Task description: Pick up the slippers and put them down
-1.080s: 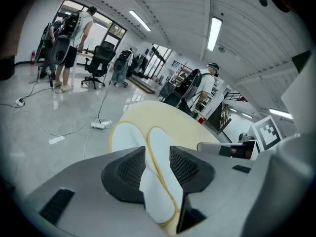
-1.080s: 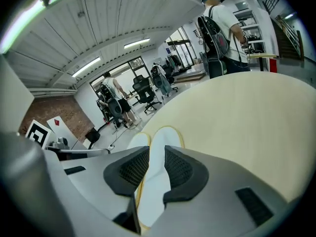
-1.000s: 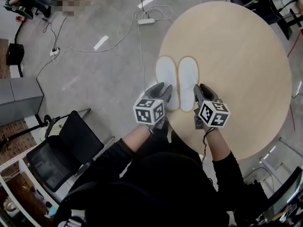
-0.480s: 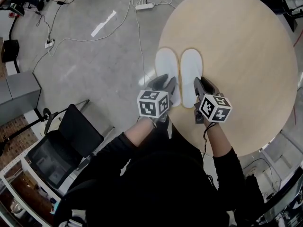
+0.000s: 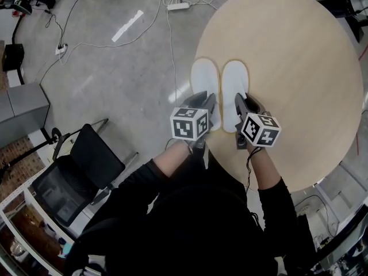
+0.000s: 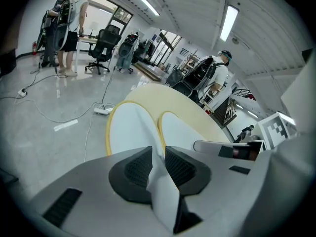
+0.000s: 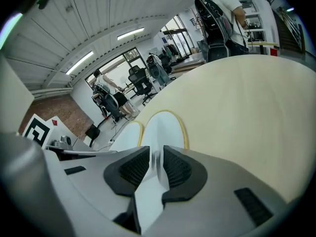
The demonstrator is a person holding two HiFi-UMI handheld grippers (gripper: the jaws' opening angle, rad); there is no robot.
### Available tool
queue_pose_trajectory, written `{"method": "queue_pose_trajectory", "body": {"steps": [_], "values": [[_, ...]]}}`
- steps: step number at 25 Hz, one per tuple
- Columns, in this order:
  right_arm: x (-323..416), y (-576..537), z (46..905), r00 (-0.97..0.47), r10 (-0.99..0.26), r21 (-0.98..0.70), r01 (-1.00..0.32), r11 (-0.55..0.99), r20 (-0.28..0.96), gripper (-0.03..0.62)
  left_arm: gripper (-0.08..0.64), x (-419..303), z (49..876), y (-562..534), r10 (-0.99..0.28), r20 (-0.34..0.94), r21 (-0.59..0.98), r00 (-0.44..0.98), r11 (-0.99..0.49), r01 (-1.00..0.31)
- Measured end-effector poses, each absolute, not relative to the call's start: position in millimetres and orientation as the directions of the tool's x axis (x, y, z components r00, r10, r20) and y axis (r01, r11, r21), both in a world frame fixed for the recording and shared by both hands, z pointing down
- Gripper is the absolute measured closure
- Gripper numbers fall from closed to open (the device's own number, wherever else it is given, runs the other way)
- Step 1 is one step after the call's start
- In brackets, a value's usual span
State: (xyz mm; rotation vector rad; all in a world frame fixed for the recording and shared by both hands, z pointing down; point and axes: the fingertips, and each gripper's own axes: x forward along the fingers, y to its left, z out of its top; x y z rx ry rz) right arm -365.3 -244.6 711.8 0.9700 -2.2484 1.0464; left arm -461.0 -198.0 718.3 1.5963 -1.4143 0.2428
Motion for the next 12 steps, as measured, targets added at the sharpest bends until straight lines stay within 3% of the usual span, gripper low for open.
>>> {"method": "queue_pose_trajectory", "body": {"steps": [3,5,12], "values": [[-369,-246,711,-0.648,-0.399,-0.473,-0.754,0.456,0.648,0.507,0.49,-463,723,-199,-0.656,0.689,0.511,0.306,0.14,-0.848],[-367,-244,712,-0.651,-0.39,-0.484,-0.752,0.448,0.651,0.554,0.512,-461,725,-198,-0.655,0.687,0.533,0.315,0.159,-0.831],[-362,-246,697,-0.667,-0.41,-0.515,-0.743,0.427,0.622,0.56,0.525,-460,714,-198,-0.665,0.667,0.543,0.336,0.125,-0.83]]}}
